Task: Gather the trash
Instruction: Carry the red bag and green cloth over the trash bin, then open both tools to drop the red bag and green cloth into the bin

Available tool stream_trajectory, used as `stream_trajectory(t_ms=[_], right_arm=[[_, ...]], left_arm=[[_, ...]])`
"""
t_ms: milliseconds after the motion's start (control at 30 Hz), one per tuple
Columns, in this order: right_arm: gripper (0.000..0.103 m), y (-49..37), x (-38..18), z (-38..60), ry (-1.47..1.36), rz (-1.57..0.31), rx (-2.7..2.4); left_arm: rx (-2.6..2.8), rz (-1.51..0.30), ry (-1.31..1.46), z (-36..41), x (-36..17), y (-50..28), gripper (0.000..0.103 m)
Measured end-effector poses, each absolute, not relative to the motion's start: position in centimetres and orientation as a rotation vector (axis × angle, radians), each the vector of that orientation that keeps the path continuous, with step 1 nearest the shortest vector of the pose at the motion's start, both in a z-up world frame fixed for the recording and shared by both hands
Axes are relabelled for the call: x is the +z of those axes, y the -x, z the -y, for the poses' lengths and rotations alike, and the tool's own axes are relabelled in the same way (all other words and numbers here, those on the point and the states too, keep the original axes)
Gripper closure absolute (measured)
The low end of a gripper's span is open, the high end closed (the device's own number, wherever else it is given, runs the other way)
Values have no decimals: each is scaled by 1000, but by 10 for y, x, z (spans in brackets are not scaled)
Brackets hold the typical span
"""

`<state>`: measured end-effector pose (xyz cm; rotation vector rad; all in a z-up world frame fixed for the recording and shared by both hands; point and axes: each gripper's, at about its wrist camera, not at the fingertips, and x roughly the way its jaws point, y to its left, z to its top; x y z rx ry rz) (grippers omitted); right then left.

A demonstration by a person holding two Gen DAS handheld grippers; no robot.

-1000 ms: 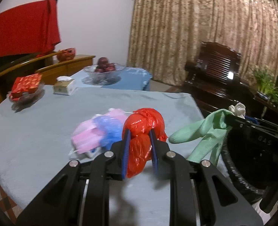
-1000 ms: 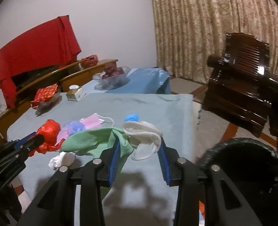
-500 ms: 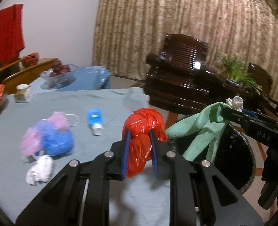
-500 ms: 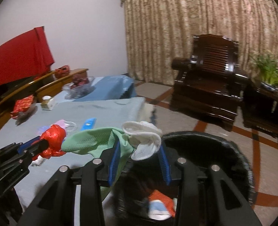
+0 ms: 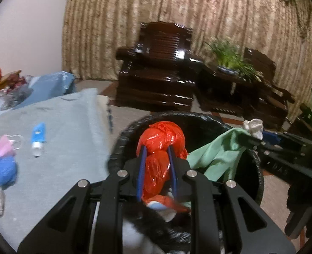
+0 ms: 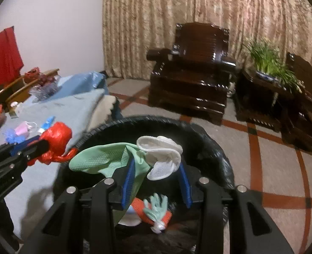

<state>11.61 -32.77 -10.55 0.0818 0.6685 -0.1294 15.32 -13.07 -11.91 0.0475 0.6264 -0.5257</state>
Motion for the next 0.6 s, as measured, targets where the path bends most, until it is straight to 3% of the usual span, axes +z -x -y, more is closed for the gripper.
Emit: stream_trajectory(t_ms=[133, 200, 333, 367, 600], right_arm=[[64, -116, -123, 340, -101, -707, -140], [58, -116, -129, 344, -112, -723, -145], [51, -111, -137, 355, -152, -732, -140], [44, -110, -138, 355, -154, -731, -142], [14, -106, -129, 352, -165, -694, -153]], left_arm=[[-558, -663, -56, 150, -133, -161, 84], [-576, -691, -62, 157, -141, -165, 82], [-588, -723, -47, 157, -148, -170, 54], [-588, -723, -42, 155, -148, -169, 46], [-544, -704, -19, 132, -140, -166, 32]])
